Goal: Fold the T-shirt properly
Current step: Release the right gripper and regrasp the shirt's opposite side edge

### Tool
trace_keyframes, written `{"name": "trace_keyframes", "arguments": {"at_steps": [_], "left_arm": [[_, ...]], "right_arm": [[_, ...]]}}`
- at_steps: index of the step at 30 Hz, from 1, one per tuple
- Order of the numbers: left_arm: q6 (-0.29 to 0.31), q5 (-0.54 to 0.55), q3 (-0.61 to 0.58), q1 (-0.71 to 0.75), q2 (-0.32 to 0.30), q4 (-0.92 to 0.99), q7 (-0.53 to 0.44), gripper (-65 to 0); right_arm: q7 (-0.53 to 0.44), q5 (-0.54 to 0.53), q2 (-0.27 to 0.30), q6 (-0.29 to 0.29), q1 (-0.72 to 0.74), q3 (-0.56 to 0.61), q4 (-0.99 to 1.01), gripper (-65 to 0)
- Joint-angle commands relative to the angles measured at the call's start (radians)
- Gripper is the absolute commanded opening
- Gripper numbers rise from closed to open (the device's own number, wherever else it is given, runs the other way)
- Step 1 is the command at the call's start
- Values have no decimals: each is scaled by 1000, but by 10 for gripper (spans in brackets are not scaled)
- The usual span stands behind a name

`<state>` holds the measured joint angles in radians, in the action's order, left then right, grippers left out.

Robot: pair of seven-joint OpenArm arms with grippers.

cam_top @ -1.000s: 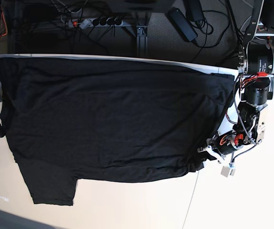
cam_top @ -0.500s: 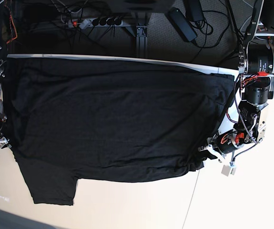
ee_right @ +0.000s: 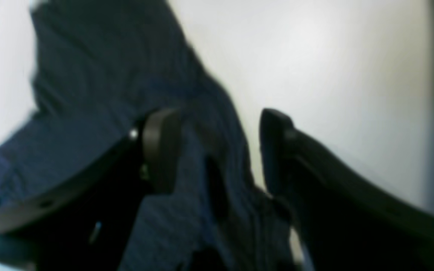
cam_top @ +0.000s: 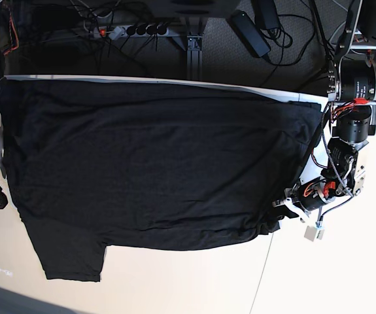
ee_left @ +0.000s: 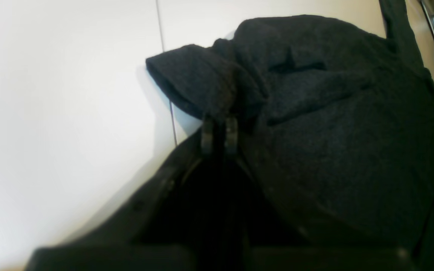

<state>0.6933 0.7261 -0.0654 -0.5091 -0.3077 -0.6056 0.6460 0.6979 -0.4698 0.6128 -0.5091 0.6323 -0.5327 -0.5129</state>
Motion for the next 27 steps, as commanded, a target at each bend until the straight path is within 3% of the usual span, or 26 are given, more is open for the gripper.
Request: {"name": "trace_keyframes", "arguments": {"at_steps": [1, 4, 8, 12, 27], "left_arm": [[5, -50, -4, -6, -11, 2, 38, -650], [5, -50, -4, -6, -8, 2, 31, -650], [5, -50, -4, -5, -3, 2, 31, -650], [5, -49, -4, -5, -3, 2, 31, -650], [5, -66, -4, -5, 31, 2, 16, -650]], "right_arm": [[1, -26, 23, -64, 24, -2, -14, -310], [19, -63, 36, -64, 24, -2, -15, -329], [56, -103, 59, -65, 24, -2, -18, -439], [158, -171, 83, -68, 23, -2, -24, -612], [121, -211, 145, -68, 21, -2, -24, -620]]}}
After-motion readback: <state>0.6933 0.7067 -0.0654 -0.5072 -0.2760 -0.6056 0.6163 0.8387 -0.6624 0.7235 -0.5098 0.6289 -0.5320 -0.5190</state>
